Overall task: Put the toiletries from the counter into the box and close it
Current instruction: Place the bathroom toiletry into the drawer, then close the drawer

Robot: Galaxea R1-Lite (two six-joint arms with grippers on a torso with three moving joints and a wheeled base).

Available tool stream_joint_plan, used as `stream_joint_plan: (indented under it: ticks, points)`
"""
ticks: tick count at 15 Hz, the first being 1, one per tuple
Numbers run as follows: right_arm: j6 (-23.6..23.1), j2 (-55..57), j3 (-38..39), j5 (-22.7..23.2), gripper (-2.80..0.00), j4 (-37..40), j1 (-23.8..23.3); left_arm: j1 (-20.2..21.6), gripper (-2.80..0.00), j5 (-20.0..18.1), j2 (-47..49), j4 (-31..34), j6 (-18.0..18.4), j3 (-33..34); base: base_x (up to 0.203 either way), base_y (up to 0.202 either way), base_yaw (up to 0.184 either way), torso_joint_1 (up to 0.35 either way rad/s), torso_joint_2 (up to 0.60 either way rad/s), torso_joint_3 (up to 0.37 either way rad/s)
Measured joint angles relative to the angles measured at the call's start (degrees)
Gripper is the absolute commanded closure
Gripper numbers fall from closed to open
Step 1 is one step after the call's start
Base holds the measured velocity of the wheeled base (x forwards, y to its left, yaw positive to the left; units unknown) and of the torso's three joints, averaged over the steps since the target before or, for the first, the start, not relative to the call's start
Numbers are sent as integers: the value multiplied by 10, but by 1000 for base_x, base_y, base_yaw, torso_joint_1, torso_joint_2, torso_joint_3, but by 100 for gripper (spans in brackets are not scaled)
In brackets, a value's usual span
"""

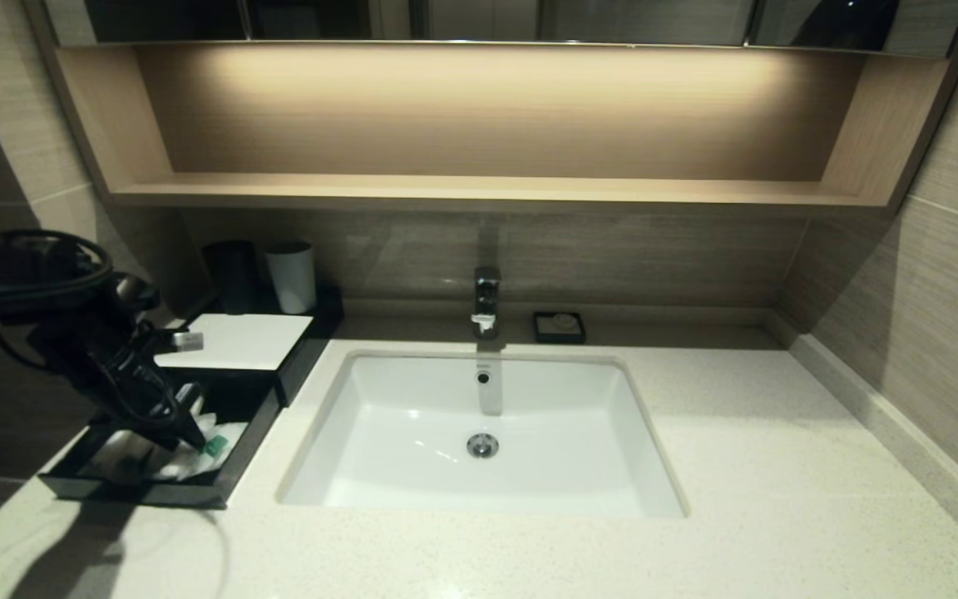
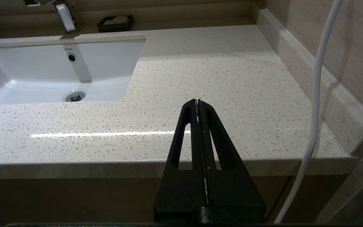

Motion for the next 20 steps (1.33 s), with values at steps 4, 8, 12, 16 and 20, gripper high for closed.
stream_joint_plan:
  ticks: [4, 8, 12, 16, 20]
  points:
    - [0, 0, 0, 0, 0, 0, 0, -1, -280, 0, -19, 3, 0, 0, 0, 0, 0, 0, 0, 0]
    - [0, 0, 0, 0, 0, 0, 0, -5, -280, 1, -69, 26, -5, 0, 0, 0, 0, 0, 0, 0]
    - [0, 0, 0, 0, 0, 0, 0, -11, 0, 6, -151, 67, -27, 4, 0, 0, 0, 0, 0, 0]
    - [0, 0, 0, 0, 0, 0, 0, 35, 0, 37, -250, 132, -76, 98, 0, 0, 0, 0, 0, 0]
    - [0, 0, 0, 0, 0, 0, 0, 107, 0, 111, -313, 85, -81, 246, 0, 0, 0, 0, 0, 0]
